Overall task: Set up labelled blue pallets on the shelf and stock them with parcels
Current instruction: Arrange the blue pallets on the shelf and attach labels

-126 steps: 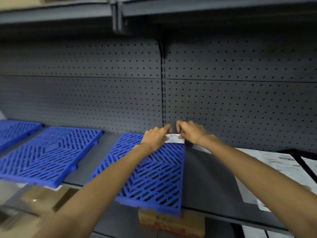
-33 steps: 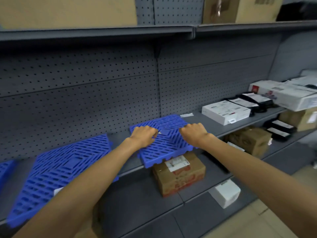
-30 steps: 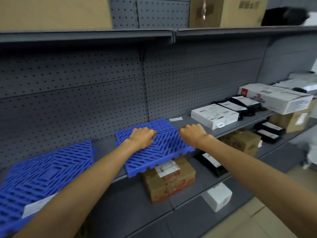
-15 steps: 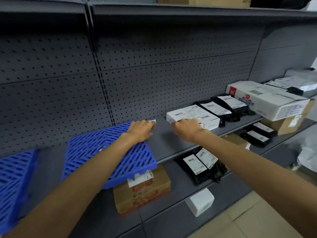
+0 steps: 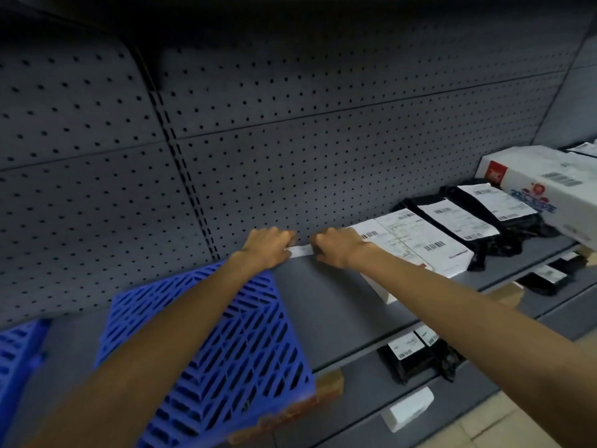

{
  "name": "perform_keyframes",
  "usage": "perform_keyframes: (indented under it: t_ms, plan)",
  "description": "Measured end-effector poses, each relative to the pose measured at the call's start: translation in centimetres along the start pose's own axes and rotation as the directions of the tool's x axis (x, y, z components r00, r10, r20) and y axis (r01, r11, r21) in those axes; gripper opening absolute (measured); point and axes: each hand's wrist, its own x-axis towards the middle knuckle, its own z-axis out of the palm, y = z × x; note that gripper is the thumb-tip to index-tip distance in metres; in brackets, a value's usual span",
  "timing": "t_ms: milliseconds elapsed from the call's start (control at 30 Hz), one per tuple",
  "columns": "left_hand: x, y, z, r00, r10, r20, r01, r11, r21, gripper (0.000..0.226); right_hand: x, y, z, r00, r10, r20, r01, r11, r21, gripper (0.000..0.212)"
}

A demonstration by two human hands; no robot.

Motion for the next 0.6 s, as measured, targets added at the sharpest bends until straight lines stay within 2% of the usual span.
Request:
perform_keyframes:
  t_ms: [200, 400, 500, 600]
  plan:
    - [3.0, -1.4, 0.8, 1.0, 0.013, 0.007, -0.013, 0.998, 0.058, 0.015, 5.1, -0.1, 0.9, 0.998, 0.001, 0.066, -0.006, 0.997, 0.076, 0.035]
    - [4.0, -1.2, 1.3, 0.991, 0.111, 0.068, -0.12, 0.983, 0.138, 0.039, 7.2, -0.4, 1.1, 0.99, 0.011, 0.141, -0.033, 0.987, 0.154, 0.038]
    - [4.1, -1.1, 1.3, 0.987, 0.113, 0.113, -0.126, 0.985, 0.114, 0.044, 7.7, -0.1, 0.7, 0.973, -0.001, 0.229, -0.046, 0.979, 0.2, 0.041]
    - [3.7, -0.9, 1.3, 0.989, 0.089, 0.119, -0.095, 0.994, 0.051, 0.044, 7.4, 0.3, 0.4, 0.966, -0.026, 0.258, -0.038, 0.971, 0.238, 0.047]
